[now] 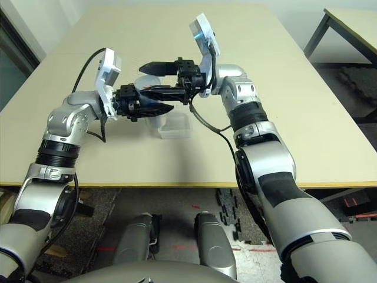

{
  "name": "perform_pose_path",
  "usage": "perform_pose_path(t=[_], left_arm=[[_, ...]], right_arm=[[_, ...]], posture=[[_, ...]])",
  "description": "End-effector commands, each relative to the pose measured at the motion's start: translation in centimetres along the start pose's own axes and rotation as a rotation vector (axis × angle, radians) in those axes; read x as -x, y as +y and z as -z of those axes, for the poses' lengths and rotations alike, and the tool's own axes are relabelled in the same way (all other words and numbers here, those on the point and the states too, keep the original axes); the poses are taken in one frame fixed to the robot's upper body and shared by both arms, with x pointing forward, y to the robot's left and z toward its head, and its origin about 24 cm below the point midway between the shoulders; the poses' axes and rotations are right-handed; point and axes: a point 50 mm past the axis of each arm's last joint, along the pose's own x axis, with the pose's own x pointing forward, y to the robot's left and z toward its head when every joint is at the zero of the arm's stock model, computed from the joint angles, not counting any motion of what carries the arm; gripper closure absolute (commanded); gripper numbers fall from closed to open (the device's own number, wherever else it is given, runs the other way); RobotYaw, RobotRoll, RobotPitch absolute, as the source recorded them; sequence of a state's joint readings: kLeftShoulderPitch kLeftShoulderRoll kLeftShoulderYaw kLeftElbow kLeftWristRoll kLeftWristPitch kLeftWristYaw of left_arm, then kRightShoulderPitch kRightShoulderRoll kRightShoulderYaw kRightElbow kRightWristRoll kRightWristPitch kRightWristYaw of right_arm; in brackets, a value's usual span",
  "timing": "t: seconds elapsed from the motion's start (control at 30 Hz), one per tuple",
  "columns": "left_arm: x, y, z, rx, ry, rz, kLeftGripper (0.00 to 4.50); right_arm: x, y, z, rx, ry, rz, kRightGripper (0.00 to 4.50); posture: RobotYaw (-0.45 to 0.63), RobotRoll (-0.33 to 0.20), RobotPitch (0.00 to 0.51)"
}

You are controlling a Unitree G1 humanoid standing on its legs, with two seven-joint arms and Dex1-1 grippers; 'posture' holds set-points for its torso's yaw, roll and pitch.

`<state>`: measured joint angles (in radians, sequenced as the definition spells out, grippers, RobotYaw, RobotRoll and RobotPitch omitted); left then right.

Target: Pour the medicine from the bottle into the box.

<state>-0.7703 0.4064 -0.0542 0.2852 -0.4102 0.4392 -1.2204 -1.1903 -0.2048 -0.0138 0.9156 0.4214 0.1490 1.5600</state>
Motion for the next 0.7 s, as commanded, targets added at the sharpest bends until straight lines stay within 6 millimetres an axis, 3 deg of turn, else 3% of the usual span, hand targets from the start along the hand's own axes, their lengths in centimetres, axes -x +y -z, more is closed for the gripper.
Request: perform_pose_path(t=[0.03,0.7], left_arm=[[0.1,-0.1,-0.2,-0.007,-0.006,-0.001,1.78],[-0.5,1.0,-0.2,-0.075,0.012,-0.051,1.78]], right_arm=[[0.3,-0.2,-0.4,-0.003,-0.009,0.004,0.0],[-0.3,-0.2,0.7,0.077,0.128,0.059,0.0]], posture=[[-0.03,0.0,0.101],[-0.05,0.0,0.104]])
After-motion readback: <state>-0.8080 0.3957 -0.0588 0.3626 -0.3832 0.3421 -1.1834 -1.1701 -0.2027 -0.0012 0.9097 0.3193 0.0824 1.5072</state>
